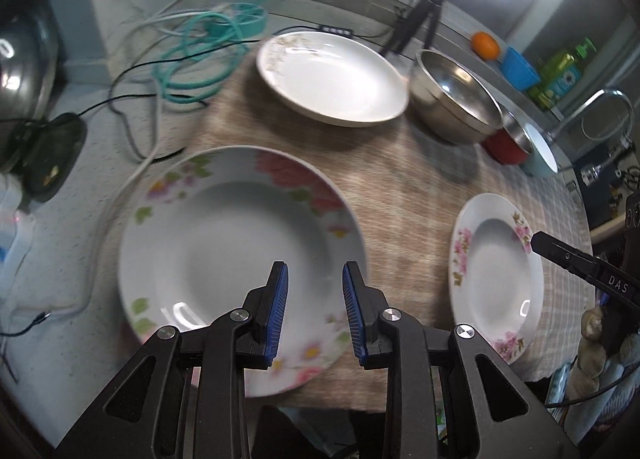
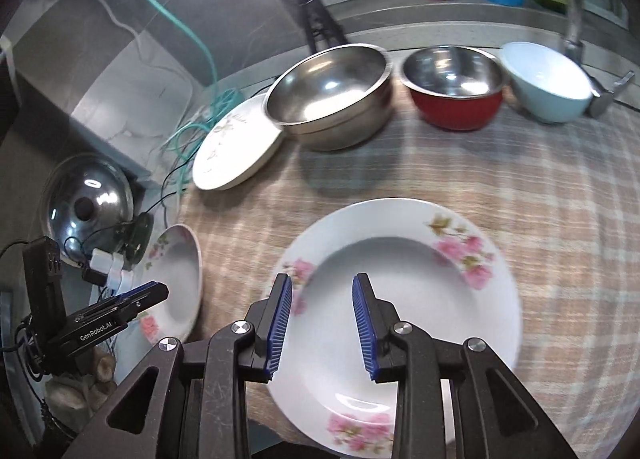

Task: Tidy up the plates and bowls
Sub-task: 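Open both tools and move them to the pink-rose deep plate, then close the left tool on the rose plate rim while the right tool grips it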

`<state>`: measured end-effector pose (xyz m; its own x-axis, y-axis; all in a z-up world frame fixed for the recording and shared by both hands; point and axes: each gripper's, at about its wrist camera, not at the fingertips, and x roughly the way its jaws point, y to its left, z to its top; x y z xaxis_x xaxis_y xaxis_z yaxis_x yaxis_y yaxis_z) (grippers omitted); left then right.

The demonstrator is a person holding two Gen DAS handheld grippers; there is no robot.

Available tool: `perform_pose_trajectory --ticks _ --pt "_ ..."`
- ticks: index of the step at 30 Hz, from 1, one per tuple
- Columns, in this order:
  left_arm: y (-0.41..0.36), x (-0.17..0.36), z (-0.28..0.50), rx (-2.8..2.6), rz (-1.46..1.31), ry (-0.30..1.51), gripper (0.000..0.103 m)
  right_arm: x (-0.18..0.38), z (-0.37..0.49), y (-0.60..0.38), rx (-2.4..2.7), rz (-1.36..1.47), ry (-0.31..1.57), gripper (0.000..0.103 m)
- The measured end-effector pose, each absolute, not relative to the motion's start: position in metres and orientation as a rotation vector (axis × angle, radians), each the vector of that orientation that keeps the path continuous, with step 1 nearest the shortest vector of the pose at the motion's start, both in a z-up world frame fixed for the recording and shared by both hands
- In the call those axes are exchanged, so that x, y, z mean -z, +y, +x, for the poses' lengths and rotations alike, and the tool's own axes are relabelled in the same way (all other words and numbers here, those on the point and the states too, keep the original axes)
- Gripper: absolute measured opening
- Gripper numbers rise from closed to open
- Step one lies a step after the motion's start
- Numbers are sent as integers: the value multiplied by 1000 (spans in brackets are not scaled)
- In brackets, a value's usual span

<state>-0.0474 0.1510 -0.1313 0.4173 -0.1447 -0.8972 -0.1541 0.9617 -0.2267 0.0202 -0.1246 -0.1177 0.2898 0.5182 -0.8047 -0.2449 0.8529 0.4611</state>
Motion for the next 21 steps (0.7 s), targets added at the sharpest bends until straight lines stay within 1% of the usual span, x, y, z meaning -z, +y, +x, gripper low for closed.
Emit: perform_pose_trajectory --ticks 7,21 --pt "189 135 -63 -117 -309 1139 26 116 23 -66 -596 174 1177 29" --pt "234 149 -76 -220 -337 1143 26 134 30 19 -687 6 1223 31"
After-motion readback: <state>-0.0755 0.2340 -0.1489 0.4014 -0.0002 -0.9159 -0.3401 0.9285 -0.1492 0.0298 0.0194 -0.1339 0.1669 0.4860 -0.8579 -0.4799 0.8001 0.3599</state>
